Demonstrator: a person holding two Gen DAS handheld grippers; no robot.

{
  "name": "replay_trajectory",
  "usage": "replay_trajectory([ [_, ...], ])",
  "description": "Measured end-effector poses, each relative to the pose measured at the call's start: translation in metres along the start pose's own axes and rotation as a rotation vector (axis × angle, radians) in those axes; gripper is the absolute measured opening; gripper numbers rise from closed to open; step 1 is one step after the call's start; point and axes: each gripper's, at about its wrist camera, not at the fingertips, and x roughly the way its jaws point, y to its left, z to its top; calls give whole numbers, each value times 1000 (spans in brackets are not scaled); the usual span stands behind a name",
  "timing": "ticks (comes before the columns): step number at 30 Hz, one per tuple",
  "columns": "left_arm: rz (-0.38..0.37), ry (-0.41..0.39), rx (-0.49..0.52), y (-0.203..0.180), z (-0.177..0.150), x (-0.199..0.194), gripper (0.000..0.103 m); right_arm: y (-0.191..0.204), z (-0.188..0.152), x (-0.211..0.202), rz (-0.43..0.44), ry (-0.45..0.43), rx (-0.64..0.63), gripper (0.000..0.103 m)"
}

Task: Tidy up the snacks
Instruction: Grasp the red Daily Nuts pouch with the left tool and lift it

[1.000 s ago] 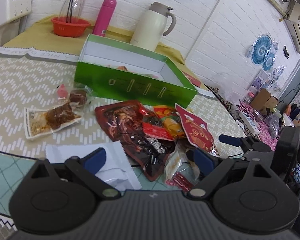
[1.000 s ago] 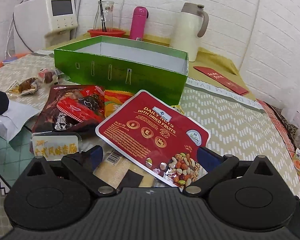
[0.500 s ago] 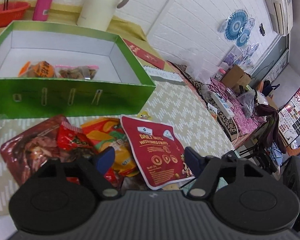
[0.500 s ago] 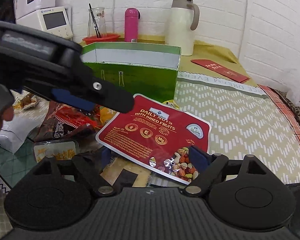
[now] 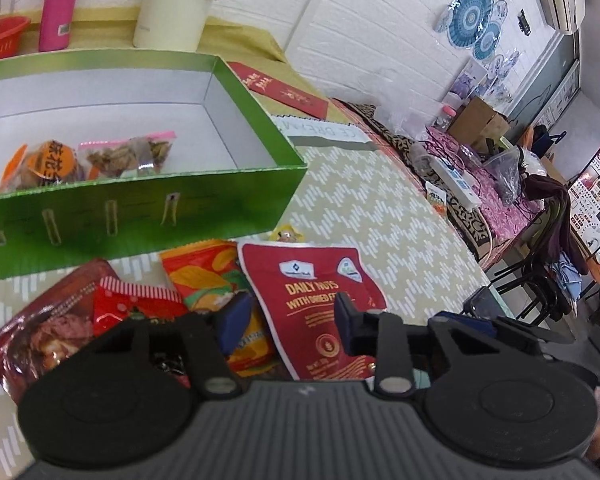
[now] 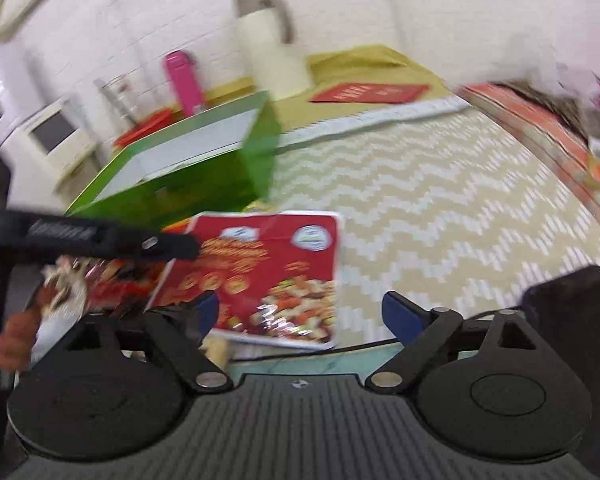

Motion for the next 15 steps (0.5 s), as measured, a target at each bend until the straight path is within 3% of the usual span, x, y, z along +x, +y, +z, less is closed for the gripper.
replay_trajectory([
  [4,-23,-17,8,-6,-9,-19,32,-19,5,8,65,18,119,103],
  [11,-108,-10,-48,-13,-37,-40,34,-21,34,35,117,30,79,103],
  [15,-89,-12,-47,-18,-41,-32,42,-24,61,65,122,63,38,103],
])
